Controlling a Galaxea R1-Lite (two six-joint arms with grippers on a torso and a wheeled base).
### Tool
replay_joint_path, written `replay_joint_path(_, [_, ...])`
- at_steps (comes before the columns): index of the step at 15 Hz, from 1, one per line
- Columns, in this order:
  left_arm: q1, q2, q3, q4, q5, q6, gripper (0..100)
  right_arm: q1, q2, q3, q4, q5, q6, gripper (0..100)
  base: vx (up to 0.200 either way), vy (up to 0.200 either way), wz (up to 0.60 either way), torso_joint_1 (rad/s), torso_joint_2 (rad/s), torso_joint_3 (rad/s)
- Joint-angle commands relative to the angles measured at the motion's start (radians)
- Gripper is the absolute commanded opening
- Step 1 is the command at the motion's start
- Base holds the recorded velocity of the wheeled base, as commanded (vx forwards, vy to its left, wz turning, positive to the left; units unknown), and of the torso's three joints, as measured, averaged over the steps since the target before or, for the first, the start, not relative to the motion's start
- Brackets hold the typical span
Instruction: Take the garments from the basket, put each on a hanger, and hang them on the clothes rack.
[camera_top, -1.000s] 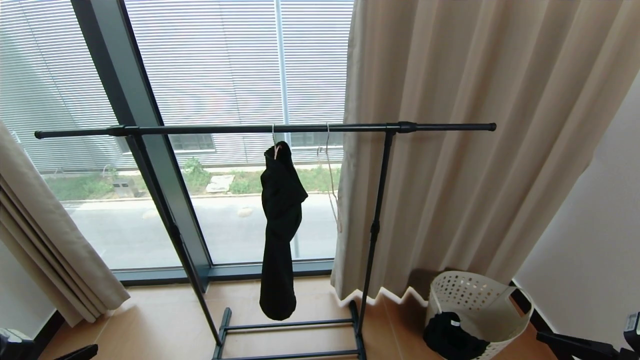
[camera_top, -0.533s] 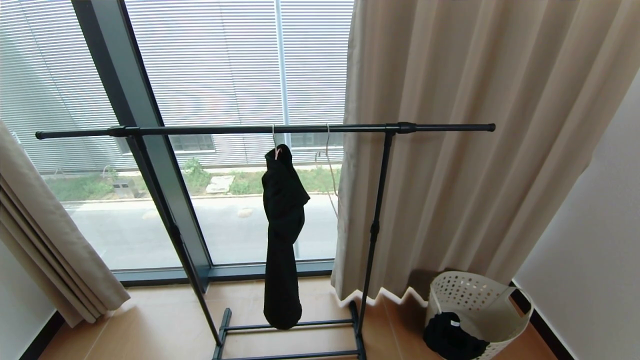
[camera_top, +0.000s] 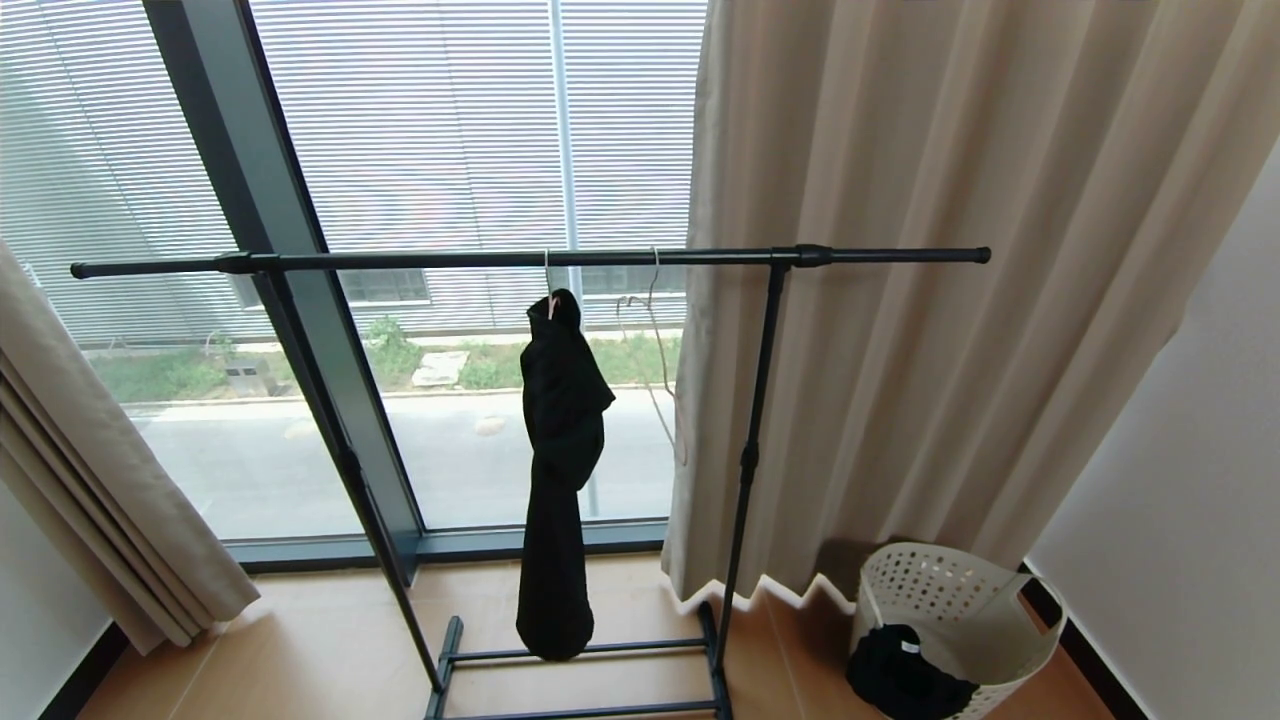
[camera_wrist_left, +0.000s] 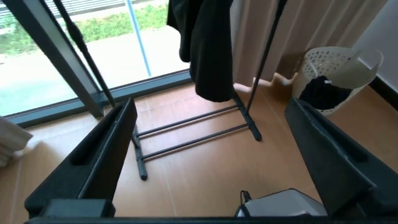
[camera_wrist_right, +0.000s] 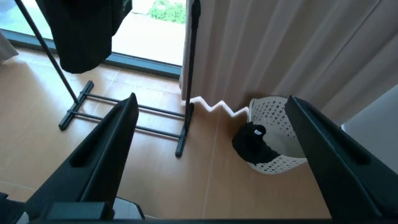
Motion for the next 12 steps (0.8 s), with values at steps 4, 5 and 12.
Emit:
replay_joint_path(4, [0.279,-0.122,0.000,-0.002,-0.017,0.097,100,-0.145,-0.146,-0.001,0.000,0.005,-0.004,100,0.000,0.000,0.00,0.000,0.00,0.000])
replay_joint_path(5, [0.279,-0.216,0.000,-0.002,-0.077,0.097,100,-0.146,-0.176,-0.001,0.000,0.008,-0.015,100,0.000,0.000,0.00,0.000,0.00,0.000])
replay_joint_path(12, [0.315,-0.383,0.000,0.056,-0.186,-0.015,100,-0.165,-0.256,-0.001,-0.008,0.092,0.011,100,0.000,0.000,0.00,0.000,0.00,0.000])
